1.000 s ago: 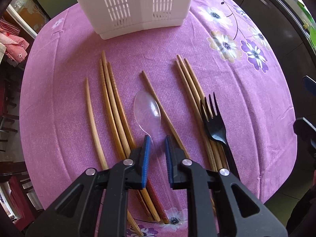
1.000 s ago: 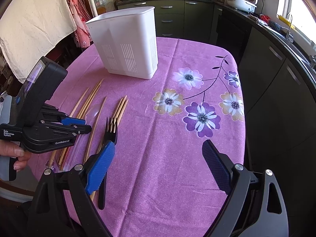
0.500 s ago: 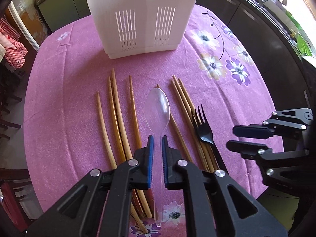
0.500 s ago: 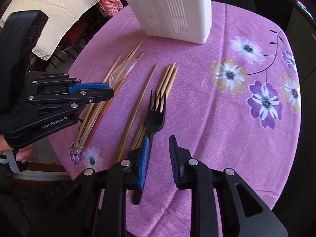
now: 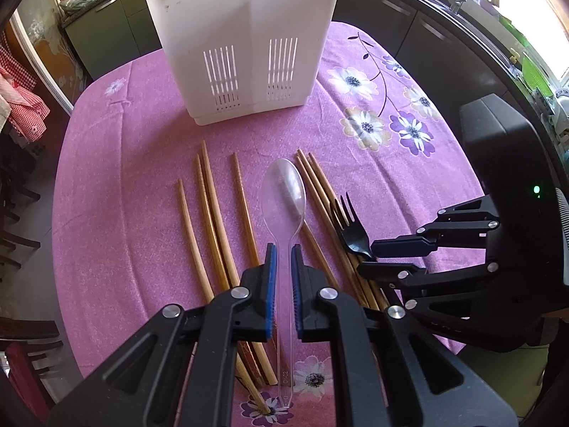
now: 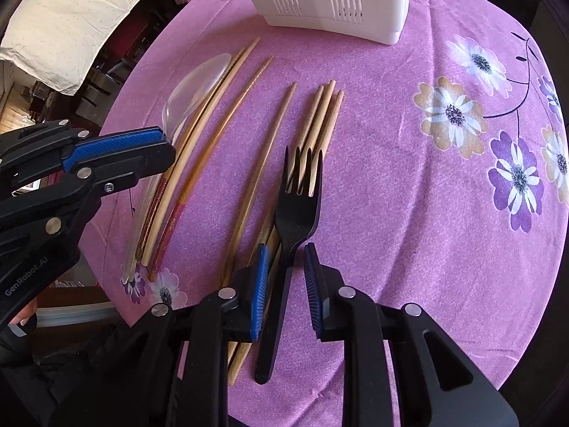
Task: Organize utensils
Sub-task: 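Lower the spoon into the white caddy with the left gripper while the right gripper drops the fork in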
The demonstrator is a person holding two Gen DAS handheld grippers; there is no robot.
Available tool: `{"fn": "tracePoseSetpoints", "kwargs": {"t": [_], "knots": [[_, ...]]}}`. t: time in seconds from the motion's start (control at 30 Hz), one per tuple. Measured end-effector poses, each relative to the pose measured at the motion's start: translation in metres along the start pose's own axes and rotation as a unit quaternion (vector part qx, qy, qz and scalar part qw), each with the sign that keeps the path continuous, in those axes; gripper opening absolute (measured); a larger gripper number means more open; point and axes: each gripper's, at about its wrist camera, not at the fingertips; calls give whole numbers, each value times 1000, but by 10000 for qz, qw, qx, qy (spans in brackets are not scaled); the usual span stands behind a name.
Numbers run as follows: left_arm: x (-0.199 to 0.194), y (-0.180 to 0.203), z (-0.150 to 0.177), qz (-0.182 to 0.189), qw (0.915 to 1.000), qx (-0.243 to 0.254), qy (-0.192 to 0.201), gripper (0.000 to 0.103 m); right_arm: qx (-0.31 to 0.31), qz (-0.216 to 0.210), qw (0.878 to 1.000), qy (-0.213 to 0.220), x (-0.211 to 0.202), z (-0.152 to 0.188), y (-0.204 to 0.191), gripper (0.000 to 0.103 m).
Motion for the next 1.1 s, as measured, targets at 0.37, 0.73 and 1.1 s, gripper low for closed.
{"fn": "tracePoseSetpoints", "kwargs": {"t": [0.37,0.73,1.1], "knots": [[-56,-7,-20,156,9956,8,921,8,84,-271,9955,905,-44,8,3,9],[-153,-38,-124,-13,9174,-331,3965,8,99,-721,9797,1866,-105,20,9,9],[-79,-41,-174,-497,8961,-240,4403,8,71,-691,9605,2696,-150,9,21,9]]}}
Point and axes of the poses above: each gripper's, at about its wrist camera, not at the fingertips, and x roughly the way its jaws point, y to its right, z to its underside, and after that the axes turned 10 degrees about y, right-handed
